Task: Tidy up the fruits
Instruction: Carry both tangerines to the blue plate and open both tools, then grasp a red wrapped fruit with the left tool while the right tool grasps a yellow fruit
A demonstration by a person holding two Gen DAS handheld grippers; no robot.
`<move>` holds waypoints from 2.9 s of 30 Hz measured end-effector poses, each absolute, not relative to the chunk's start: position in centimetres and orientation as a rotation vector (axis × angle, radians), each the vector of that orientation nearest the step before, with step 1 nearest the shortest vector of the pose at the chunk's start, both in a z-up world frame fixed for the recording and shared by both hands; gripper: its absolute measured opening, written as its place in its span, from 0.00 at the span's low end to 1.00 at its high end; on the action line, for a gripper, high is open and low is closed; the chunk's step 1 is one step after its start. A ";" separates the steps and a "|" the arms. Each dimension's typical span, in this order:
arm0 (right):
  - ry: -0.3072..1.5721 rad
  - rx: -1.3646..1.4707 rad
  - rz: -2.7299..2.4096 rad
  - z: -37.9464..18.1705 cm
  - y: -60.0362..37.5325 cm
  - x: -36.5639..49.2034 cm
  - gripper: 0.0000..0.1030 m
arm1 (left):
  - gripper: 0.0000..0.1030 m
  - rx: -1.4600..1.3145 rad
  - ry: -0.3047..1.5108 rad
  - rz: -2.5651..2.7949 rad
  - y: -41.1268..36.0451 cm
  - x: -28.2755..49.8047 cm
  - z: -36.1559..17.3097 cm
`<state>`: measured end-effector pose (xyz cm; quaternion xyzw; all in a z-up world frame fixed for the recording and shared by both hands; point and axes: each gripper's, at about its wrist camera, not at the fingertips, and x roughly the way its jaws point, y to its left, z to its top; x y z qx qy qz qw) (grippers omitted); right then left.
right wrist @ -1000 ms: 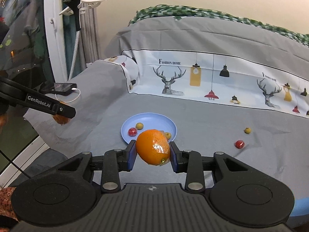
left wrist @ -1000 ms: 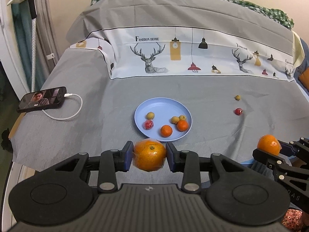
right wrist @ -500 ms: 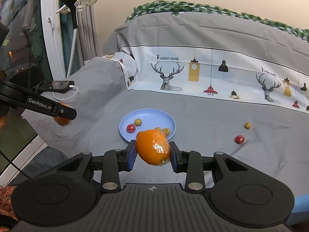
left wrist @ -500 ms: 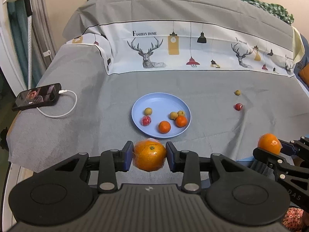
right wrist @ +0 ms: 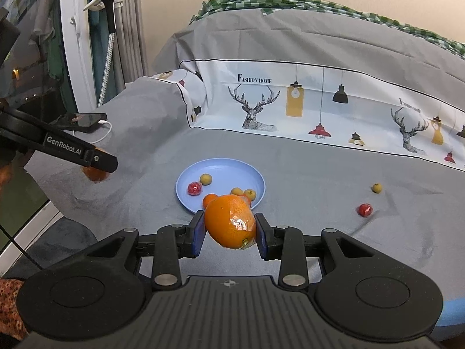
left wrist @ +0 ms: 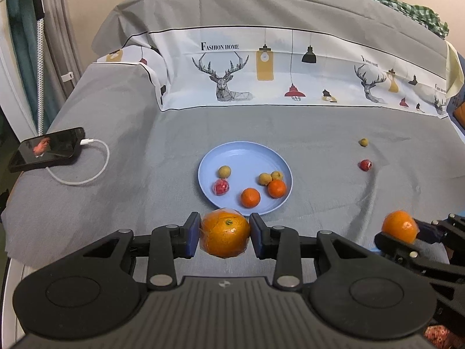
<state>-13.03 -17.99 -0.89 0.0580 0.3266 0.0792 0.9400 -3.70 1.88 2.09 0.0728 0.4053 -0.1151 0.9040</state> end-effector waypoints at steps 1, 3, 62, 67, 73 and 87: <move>0.672 0.123 0.164 -1.0 -18.0 -12.6 0.36 | 0.39 0.148 0.840 -0.239 1.7 -3.2 2.0; 0.688 0.134 0.170 -1.5 -17.9 -11.3 0.36 | 0.39 0.126 0.837 -0.254 1.5 -2.2 2.0; 0.487 0.078 -0.112 3.7 -18.7 -16.7 0.99 | 1.00 0.142 0.735 -0.244 -0.3 -5.9 1.7; 0.431 0.055 -0.125 5.2 -18.5 -19.2 0.99 | 1.00 0.125 0.700 -0.275 -0.8 -8.3 2.9; 0.389 0.059 -0.140 5.7 -18.8 -21.3 0.99 | 1.00 0.131 0.685 -0.292 -1.6 -9.8 3.4; 0.391 0.035 -0.172 5.0 -22.0 -20.5 0.99 | 1.00 0.142 0.704 -0.271 -3.9 -7.7 3.0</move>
